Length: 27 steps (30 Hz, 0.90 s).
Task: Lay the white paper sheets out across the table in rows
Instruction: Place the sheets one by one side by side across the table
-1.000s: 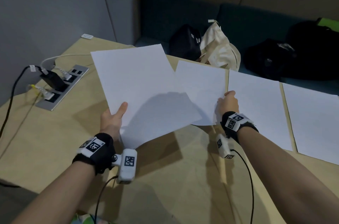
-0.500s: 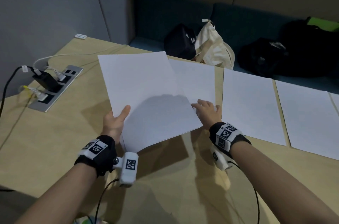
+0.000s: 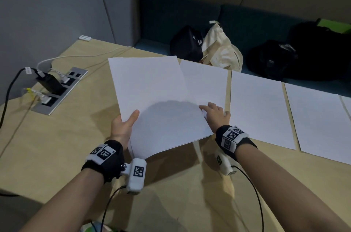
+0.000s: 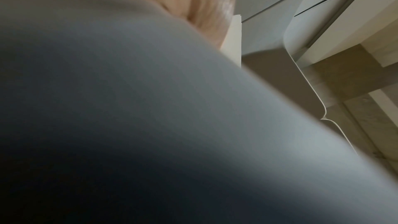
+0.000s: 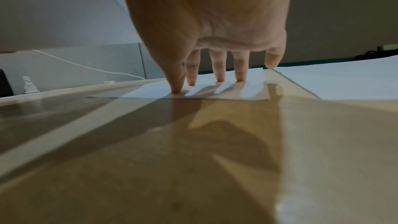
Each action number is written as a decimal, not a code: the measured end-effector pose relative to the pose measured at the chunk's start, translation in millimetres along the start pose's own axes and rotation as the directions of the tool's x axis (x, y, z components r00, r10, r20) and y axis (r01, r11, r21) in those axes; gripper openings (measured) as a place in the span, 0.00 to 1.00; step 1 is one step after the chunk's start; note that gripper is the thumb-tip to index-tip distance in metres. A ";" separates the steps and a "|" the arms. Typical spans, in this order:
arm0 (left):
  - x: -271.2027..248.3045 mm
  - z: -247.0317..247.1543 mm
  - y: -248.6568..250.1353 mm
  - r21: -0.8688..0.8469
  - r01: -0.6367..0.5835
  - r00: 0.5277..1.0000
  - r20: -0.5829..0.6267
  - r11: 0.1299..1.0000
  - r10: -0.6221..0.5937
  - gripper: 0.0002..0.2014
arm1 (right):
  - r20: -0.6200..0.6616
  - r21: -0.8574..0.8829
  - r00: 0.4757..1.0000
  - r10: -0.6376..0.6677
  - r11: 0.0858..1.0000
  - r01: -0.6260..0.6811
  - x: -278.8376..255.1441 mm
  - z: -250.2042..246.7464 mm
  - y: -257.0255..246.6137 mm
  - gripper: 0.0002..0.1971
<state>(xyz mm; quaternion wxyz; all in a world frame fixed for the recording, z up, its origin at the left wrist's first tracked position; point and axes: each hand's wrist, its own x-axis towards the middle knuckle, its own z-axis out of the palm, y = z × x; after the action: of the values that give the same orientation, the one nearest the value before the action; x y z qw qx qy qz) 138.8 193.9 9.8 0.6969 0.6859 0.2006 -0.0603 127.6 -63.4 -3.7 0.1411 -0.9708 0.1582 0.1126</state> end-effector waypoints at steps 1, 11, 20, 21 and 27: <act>-0.1 -0.1 0.0 -0.003 0.001 1.000 -0.001 1.000 -0.001 0.17 | -0.002 -0.001 1.000 0.001 1.000 -0.001 -0.2 -0.4 -0.3 0.19; 0.2 -1.7 -0.7 -0.003 0.003 1.000 0.007 1.000 -0.003 0.17 | 0.011 0.007 1.000 0.025 1.000 -0.026 1.3 -4.7 1.5 0.21; 1.6 -3.2 -0.7 -0.001 0.000 1.000 0.028 1.000 0.000 0.18 | 0.034 -0.012 0.999 0.028 1.000 -0.027 2.4 -5.5 0.9 0.21; 2.2 -3.8 -1.0 -0.001 -0.001 1.000 0.026 1.000 0.001 0.18 | 0.038 -0.006 0.999 0.032 0.999 -0.032 3.0 -5.7 0.4 0.21; 3.9 -4.7 -1.8 0.025 0.001 1.000 0.017 1.000 -0.001 0.19 | -0.087 0.277 0.996 0.026 0.961 0.000 4.0 -16.6 -6.3 0.18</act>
<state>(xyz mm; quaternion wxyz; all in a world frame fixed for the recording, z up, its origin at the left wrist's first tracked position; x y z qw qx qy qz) 140.8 199.1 6.9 0.6899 0.6938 0.1944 -0.0689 136.3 -64.0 12.2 0.2674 -0.9445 0.1849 0.0465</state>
